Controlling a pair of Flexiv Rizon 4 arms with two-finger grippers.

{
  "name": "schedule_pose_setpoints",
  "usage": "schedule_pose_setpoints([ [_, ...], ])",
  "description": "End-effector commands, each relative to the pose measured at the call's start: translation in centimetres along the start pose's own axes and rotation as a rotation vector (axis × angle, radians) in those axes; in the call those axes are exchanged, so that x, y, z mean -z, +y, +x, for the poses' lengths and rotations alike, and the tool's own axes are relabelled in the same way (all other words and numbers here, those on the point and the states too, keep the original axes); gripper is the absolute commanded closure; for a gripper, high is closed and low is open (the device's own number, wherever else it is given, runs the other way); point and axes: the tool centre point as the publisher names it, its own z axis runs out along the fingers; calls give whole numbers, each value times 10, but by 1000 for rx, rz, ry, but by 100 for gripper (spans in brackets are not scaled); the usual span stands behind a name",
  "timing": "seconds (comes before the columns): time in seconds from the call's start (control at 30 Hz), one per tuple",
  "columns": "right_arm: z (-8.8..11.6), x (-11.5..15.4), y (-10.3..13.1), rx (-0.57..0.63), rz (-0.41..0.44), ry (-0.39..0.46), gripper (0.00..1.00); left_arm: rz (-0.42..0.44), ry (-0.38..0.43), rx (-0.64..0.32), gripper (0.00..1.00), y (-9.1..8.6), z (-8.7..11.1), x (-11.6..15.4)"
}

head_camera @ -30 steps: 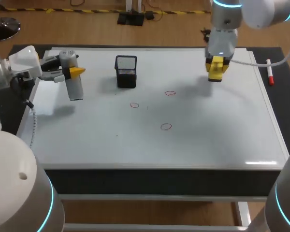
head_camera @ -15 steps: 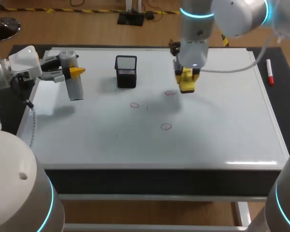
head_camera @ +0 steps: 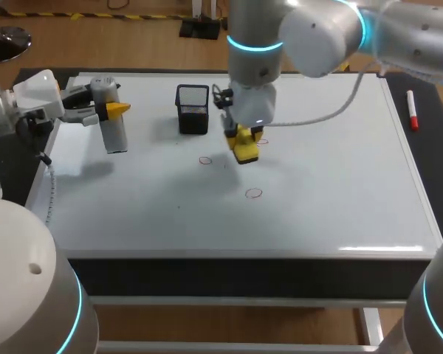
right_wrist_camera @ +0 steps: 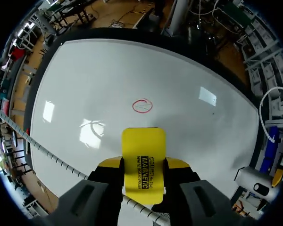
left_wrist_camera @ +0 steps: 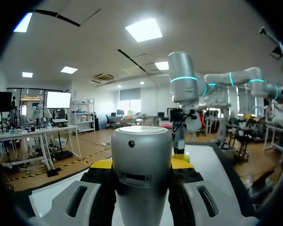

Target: Pick up the inspection probe, press it on each red-marked spot on the whiteboard one by one, put down the probe, pick up the eraser, and wipe off all the red marks.

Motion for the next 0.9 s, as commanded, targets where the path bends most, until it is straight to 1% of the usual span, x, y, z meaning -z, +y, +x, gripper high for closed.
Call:
schedule_pose_setpoints([
  [0.03,-26,-10,-6,36,-11,51,100,3,-1,-2,100,0,0,0],
  [0.17,-46,-19,-9,87,-37,53,100,3,-1,-2,100,0,0,0],
  [0.33,-61,-28,-16,122,-60,62,100,3,-1,-2,100,0,0,0],
  [0.63,-74,-41,-32,158,-73,88,100,3,-1,-2,100,0,0,0],
  [0.83,-80,-46,-39,142,-88,87,100,3,-1,-2,100,0,0,0],
  [0.9,-80,-49,-41,134,-105,75,100,3,-1,-2,100,0,0,0],
])
